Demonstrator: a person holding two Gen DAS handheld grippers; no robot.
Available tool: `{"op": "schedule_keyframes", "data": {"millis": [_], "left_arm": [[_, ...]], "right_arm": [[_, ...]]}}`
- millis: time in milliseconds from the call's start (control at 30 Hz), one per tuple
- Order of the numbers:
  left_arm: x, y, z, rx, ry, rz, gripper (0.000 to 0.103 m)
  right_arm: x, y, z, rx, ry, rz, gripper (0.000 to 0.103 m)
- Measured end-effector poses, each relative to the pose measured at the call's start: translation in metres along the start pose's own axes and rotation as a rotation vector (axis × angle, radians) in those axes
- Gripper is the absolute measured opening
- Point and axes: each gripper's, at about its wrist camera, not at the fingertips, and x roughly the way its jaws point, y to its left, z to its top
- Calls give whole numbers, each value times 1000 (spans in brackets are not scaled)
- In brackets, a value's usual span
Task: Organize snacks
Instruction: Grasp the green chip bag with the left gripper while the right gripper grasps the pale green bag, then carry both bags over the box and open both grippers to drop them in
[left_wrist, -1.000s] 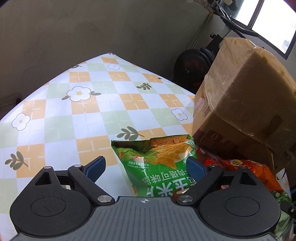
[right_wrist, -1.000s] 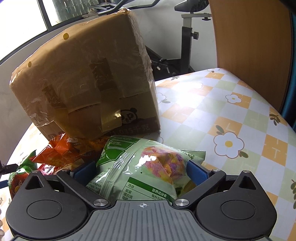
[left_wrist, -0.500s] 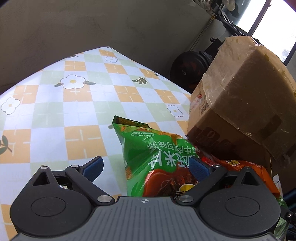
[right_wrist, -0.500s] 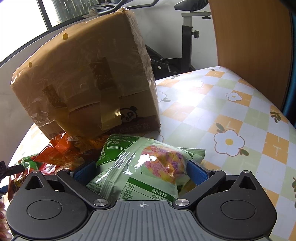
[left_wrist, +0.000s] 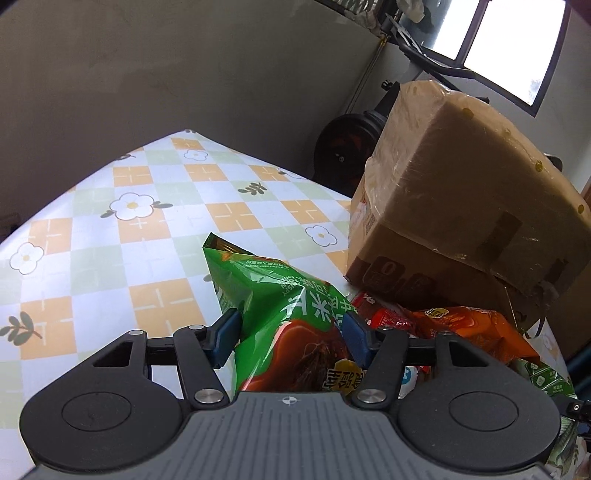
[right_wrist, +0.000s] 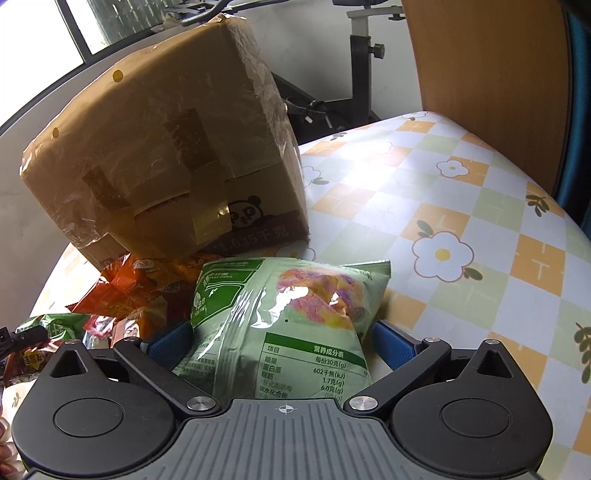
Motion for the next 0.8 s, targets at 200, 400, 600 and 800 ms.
{"op": "schedule_keyframes", "data": {"millis": [200,400,600,800], "left_arm": [[-23,2,1,29,-33,-31,62],[-37,1,-5,44,-42,-46,62],[-41,-5,-7,60,-43,-45,62],[-47,-7,-6,63,-63,-54,62]], "right_arm": [[-4,3,-1,-28,1,35,90],[-3,1,0,-25,7,52,89],[9,-5,3,32,38,69,96],[9,-8,3,30,41,87,92]]}}
